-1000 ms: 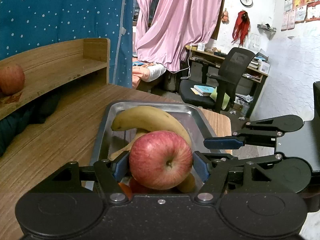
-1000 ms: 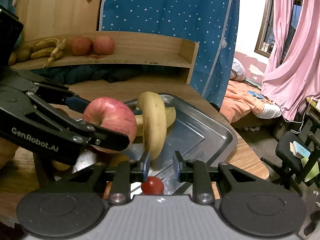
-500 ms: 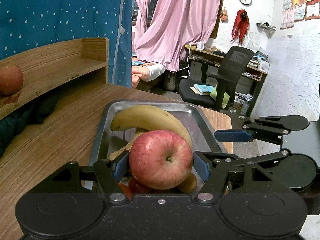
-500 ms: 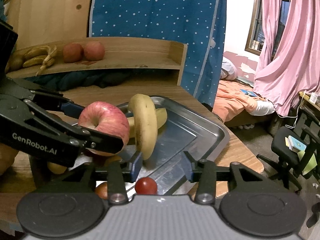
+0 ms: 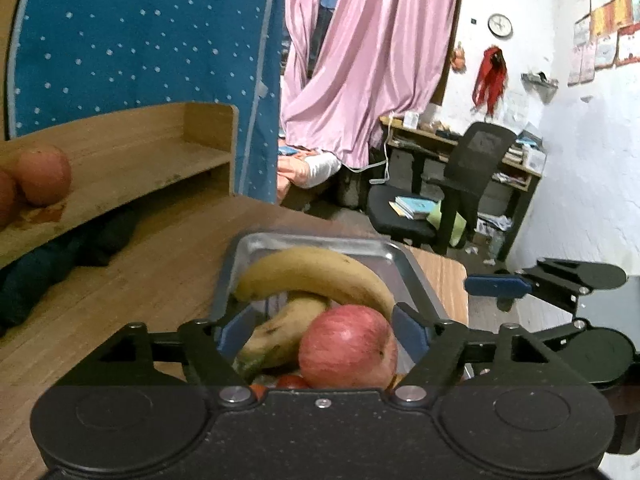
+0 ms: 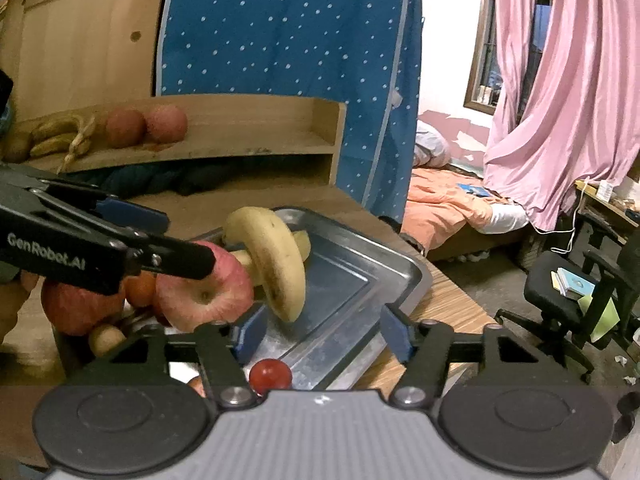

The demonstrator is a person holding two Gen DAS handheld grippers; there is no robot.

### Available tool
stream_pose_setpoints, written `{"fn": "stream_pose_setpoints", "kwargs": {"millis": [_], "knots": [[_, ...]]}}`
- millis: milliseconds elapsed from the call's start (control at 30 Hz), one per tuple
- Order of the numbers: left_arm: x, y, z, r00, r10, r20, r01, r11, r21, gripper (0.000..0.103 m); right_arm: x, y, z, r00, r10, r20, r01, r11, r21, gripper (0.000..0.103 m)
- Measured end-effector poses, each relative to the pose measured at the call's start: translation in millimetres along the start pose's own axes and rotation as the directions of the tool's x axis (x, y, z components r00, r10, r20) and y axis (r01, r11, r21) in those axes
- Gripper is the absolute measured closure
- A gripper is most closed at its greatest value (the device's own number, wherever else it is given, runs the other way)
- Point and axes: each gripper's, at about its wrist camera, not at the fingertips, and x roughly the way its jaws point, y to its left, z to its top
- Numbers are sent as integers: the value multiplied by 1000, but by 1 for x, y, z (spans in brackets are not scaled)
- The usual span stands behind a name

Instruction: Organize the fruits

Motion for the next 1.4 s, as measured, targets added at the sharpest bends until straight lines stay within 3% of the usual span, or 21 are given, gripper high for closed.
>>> {"fn": "stream_pose_setpoints", "kwargs": {"millis": [467,767,1400], "knots": [[-49,18,-1,994,58,89,-56,998,-26,1,-31,25,5,996,-39,77,34,998,62,7],[-84,29,-11,988,93,126,-89,995,-37,1,-59,47,7,990,-67,121,54,993,108,0],[-145,58,-43,975,180,131,-169,981,-92,1,-106,92,-12,976,-135,171,107,981,162,0]]}}
